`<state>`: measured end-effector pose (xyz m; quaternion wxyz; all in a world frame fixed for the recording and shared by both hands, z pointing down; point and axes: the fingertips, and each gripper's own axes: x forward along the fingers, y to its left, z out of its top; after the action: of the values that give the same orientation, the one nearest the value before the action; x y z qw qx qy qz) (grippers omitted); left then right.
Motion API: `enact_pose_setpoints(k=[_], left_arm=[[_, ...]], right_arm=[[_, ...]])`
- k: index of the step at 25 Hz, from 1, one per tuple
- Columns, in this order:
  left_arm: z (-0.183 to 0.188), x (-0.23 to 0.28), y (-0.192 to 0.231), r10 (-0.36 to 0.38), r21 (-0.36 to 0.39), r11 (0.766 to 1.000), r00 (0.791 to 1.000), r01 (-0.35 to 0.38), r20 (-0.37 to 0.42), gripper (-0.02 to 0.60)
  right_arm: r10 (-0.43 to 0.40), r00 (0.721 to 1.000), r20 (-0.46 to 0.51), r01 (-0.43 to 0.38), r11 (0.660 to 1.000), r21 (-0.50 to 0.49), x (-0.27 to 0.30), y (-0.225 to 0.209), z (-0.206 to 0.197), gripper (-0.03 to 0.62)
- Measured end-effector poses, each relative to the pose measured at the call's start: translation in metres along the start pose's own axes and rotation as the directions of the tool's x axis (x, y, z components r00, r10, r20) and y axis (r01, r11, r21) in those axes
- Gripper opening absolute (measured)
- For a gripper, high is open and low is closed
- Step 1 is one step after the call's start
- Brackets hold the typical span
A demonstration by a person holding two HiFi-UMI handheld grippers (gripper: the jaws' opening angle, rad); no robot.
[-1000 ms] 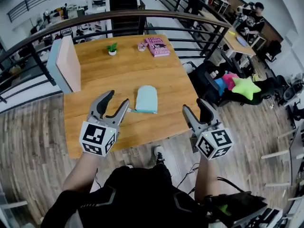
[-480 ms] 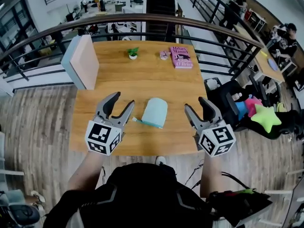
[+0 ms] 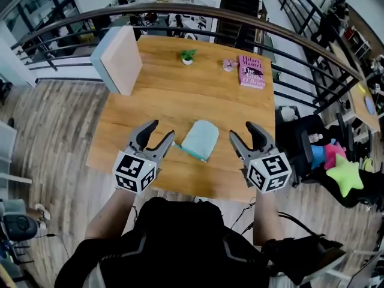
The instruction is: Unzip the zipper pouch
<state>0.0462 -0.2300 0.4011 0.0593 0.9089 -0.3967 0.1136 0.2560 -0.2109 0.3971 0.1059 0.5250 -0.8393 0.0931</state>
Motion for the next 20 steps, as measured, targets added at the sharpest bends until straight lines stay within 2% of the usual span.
enact_pose_setpoints(k=[5,8,14,20], left_arm=[[-0.029,0.001,-0.013,0.027,-0.045,0.999,0.999,-0.028,-0.023,0.239],[-0.053,0.000,-0.021,0.047,-0.069,0.996,0.997,-0.051,-0.068,0.239],[-0.092,0.000,-0.028,0.063,-0.088,0.993,0.986,-0.077,-0.154,0.238],[-0.131,-0.017,-0.020,0.099,-0.126,0.984,0.970,-0.129,-0.224,0.238]], right_arm=[[0.110,0.992,-0.062,-0.110,0.994,0.001,0.024,0.002,-0.032,0.236],[0.163,0.979,-0.119,-0.166,0.986,-0.013,0.039,0.010,-0.055,0.236],[0.221,0.954,-0.201,-0.233,0.972,-0.038,0.065,0.014,-0.102,0.236],[0.276,0.908,-0.315,-0.291,0.957,-0.002,0.082,0.034,-0.169,0.236]])
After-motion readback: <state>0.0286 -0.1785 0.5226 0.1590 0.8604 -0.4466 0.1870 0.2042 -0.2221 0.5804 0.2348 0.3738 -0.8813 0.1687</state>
